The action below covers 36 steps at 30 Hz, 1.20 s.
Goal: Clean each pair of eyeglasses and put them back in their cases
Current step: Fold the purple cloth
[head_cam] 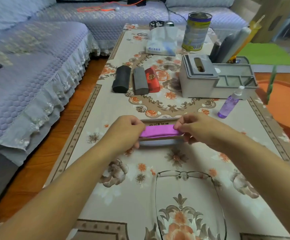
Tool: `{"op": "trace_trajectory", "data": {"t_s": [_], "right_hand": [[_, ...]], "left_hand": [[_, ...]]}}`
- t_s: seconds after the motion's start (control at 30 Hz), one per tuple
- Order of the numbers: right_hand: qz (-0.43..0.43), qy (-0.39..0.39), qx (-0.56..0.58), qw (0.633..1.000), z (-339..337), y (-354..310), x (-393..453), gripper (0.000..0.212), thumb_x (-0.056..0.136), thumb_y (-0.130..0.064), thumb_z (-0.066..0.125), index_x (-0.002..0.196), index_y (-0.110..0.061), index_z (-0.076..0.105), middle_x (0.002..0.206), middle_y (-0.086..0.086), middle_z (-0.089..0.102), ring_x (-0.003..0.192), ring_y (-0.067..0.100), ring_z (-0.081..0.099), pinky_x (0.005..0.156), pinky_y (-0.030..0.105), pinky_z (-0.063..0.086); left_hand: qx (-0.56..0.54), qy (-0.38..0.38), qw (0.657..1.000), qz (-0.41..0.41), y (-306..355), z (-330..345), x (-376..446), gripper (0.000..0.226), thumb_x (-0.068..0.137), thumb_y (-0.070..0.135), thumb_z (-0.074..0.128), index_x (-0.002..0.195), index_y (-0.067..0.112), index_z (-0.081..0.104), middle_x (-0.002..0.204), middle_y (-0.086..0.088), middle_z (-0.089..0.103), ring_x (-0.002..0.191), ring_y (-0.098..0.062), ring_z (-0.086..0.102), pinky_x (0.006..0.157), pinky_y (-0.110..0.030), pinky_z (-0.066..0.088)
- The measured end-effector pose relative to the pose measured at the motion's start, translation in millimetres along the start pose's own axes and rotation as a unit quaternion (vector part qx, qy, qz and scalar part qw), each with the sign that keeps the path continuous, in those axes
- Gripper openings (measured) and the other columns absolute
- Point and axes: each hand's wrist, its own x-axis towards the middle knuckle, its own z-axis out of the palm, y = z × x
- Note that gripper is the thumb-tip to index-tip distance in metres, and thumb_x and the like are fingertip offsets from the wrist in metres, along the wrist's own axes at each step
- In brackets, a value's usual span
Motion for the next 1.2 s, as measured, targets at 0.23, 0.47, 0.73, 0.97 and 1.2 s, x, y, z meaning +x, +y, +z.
{"op": "trace_trajectory", "data": {"t_s": [0.23, 0.47, 0.73, 0.97, 1.2], "right_hand": [[0.055, 0.021, -0.150, 0.987, 17, 3, 5, 0.019, 0.093, -0.007, 0.050, 0.083, -0.002, 0.067, 0.057, 0.013, 0.066, 0.045, 0.022, 0.060, 0.049, 0.026, 0.053], [-0.029, 0.102, -0.303, 0.947, 37, 35, -7, 0.018, 0.085, -0.011, 0.053, 0.083, -0.021, 0.068, 0.080, 0.004, 0.070, 0.074, 0.027, 0.062, 0.067, 0.030, 0.050], [-0.045, 0.193, -0.229, 0.953, 34, 59, -8, 0.013, 0.088, -0.018, 0.065, 0.087, -0.021, 0.077, 0.085, 0.003, 0.071, 0.083, 0.025, 0.064, 0.067, 0.029, 0.049], [-0.068, 0.069, -0.163, 0.982, 3, 69, -30, 0.033, 0.099, -0.010, 0.052, 0.109, -0.033, 0.075, 0.104, -0.004, 0.069, 0.085, 0.016, 0.068, 0.073, 0.027, 0.055], [-0.157, 0.178, -0.169, 0.957, -16, 102, -94, 0.036, 0.089, 0.002, 0.063, 0.093, -0.034, 0.066, 0.094, -0.014, 0.063, 0.080, -0.001, 0.058, 0.067, 0.005, 0.039]], "left_hand": [[0.170, 0.006, 0.985, 0.014, -24, 22, 8, 0.018, 0.100, 0.027, 0.056, 0.090, 0.023, 0.071, 0.087, 0.003, 0.069, 0.076, -0.012, 0.063, 0.061, -0.024, 0.047], [0.231, 0.138, 0.957, 0.112, -50, 53, -16, 0.013, 0.097, 0.021, 0.056, 0.098, 0.026, 0.068, 0.099, 0.004, 0.066, 0.087, -0.019, 0.061, 0.071, -0.036, 0.053], [0.224, 0.190, 0.948, 0.118, -58, 57, -17, 0.018, 0.100, 0.033, 0.061, 0.106, 0.019, 0.071, 0.099, 0.001, 0.056, 0.085, -0.018, 0.056, 0.071, -0.033, 0.049], [0.218, 0.094, 0.963, 0.130, -62, 43, -41, 0.039, 0.106, 0.027, 0.045, 0.145, 0.025, 0.053, 0.121, 0.007, 0.040, 0.101, -0.015, 0.053, 0.085, -0.035, 0.051], [0.187, 0.098, 0.930, 0.300, -89, 26, -80, 0.022, 0.095, 0.013, 0.068, 0.114, 0.023, 0.075, 0.110, 0.012, 0.063, 0.098, -0.002, 0.058, 0.085, -0.019, 0.051]]}}
